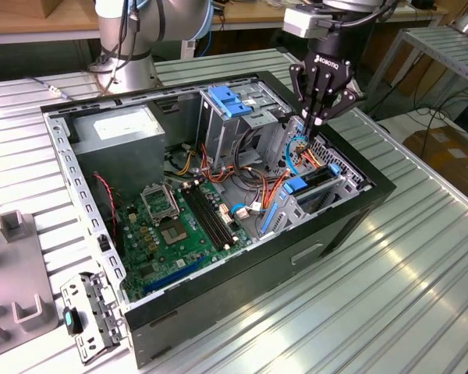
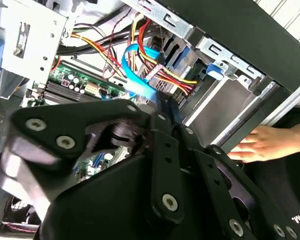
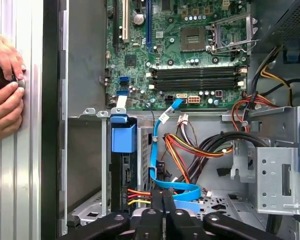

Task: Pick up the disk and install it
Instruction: 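Insert the second disk wire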

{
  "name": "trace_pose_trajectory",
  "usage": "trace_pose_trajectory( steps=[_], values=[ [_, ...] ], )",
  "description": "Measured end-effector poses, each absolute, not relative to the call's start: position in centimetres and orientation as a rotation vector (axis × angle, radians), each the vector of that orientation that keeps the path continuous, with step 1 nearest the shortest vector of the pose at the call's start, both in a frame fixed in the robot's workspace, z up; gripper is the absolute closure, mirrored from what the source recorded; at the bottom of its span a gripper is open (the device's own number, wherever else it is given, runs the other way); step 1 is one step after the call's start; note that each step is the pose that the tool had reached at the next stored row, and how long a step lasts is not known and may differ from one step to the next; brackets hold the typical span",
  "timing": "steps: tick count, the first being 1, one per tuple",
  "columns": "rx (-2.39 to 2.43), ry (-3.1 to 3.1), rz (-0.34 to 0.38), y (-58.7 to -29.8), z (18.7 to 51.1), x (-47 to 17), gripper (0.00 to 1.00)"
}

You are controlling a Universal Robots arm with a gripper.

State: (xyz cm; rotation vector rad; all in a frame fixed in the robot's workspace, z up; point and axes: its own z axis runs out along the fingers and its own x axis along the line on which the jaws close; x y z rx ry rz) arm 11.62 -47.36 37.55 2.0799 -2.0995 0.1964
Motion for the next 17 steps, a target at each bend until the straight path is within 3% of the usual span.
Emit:
trace_pose_trajectory(
  steps=[2, 5, 8, 9, 17],
  values=[
    [2.072, -2.092, 0.211, -47.17, 37.3, 11.64, 0.89],
    [2.051, -2.072, 0.247, -46.76, 36.79, 11.65, 0.76],
    [2.041, -2.063, 0.264, -46.55, 36.55, 11.66, 0.77],
    [2.04, -2.061, 0.267, -46.51, 36.52, 11.67, 0.84],
    [2.055, -2.074, 0.245, -46.88, 36.5, 11.58, 0.84]
  ],
)
